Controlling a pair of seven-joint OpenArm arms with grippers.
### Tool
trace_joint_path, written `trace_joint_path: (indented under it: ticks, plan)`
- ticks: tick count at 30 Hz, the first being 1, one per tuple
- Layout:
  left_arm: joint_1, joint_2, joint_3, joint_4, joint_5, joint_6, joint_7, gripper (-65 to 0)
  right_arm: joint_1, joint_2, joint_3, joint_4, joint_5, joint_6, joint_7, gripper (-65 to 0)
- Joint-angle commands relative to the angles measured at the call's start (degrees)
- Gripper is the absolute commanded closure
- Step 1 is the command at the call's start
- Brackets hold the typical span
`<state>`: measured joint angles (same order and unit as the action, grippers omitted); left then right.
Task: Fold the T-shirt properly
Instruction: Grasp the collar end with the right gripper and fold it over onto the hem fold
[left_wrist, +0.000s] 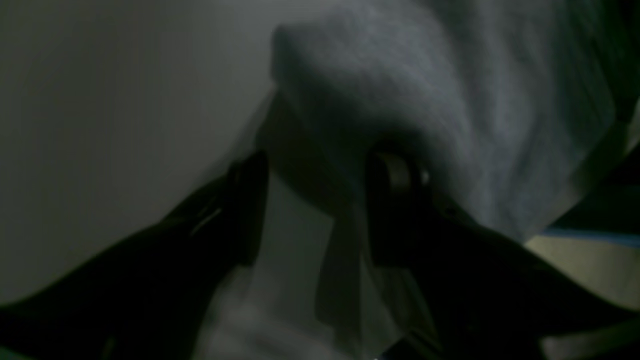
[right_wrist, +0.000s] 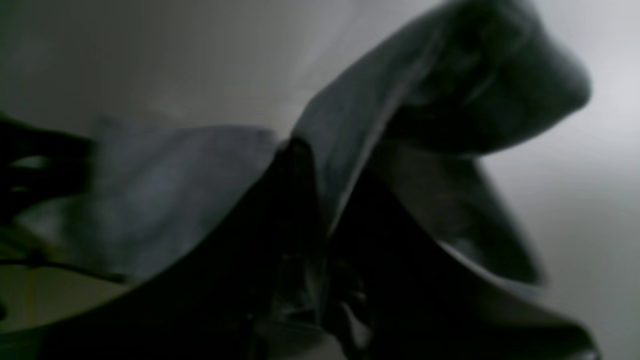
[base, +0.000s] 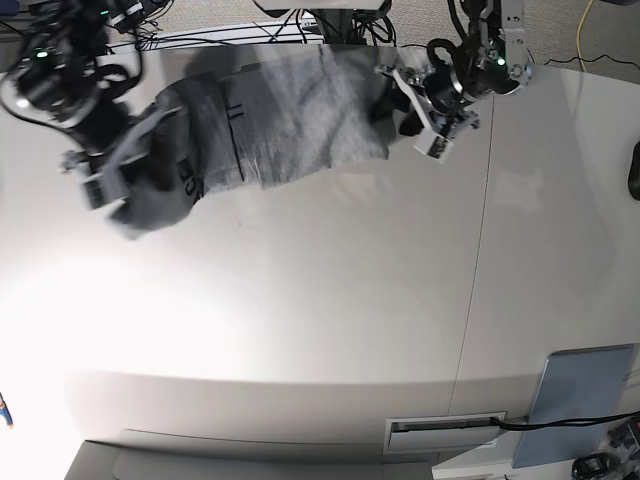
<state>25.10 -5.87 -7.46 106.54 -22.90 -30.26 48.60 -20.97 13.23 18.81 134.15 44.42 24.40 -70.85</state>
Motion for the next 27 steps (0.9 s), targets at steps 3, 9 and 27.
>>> trace_joint_path:
  ticks: [3,9,27]
  plan:
    - [-1.4,0.1,3.0,0.2,-1.3,1.5,-1.8,-32.4,0.2,-2.3,-5.2,0.9,-0.9,-0.5,2.1,0.0]
    - [-6.4,0.2,8.0,-5.0,-1.2,3.9,-2.1,-32.4,-0.2,-6.2,-13.7,0.9,-3.4,-0.5,2.5,0.0]
    - [-12.6,0.0,9.5,-5.7,-4.1,0.2,-3.4,-32.4,-1.7,-6.3,-28.0,0.9,-14.9,-3.8,7.7,0.0]
